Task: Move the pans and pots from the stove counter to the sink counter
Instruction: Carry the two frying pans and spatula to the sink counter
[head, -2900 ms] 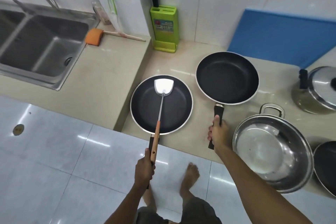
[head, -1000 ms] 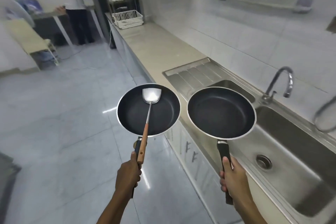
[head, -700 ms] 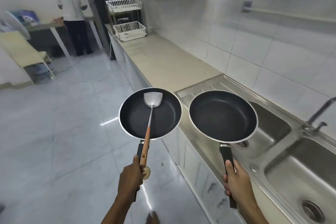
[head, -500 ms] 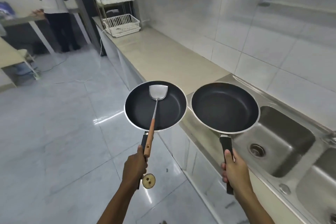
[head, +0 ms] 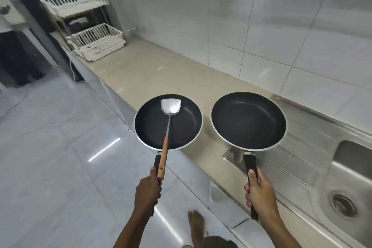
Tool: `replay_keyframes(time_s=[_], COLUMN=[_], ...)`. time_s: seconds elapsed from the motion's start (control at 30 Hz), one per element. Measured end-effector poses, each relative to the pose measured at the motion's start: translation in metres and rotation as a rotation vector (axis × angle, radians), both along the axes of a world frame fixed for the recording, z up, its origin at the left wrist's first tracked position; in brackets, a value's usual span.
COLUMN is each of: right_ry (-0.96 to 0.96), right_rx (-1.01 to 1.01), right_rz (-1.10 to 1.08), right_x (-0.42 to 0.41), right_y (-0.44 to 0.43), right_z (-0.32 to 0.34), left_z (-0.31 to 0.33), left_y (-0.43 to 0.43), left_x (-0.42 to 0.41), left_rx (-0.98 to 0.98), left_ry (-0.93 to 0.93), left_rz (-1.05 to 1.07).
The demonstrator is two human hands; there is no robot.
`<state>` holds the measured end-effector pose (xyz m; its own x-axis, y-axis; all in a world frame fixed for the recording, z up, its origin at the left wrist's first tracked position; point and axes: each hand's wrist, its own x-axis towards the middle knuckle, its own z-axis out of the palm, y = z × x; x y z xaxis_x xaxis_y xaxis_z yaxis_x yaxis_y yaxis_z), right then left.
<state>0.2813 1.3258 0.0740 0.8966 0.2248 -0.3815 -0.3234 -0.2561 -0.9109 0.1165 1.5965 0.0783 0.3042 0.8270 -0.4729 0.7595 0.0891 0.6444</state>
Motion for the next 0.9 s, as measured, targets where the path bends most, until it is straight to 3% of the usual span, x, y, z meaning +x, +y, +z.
replay_keyframes(time_s=[0.13,0.3,0.53,0.73,0.9], right_ry=[0.024,0.042,0.014,0.028,0.044], right_rx=[0.024,-0.039,-0.097,-0.1,-0.105], right_rz=[-0.083,-0.199,-0.372,-0.549,-0.63], right_x=[0.031,0.069,0.116,0.131,0.143], right_y=[0.086,0.172,0.281,0.352,0.376], right_z=[0.002,0.006,-0.018,-0.023,-0.03], left_z=[0.003,-0.003,-0.028,-0.037,-0.042], left_y=[0.096,0.189,0.311,0.38,0.404], left_x=[0.058,0.138,0.251,0.309,0.342], left_rx=[0.019,-0.049,0.016,0.007,-0.031], left_ry=[0.061,0.006,0.026,0.007,0.0], left_rz=[-0.091,-0.15,-0.431,-0.653,-0.686])
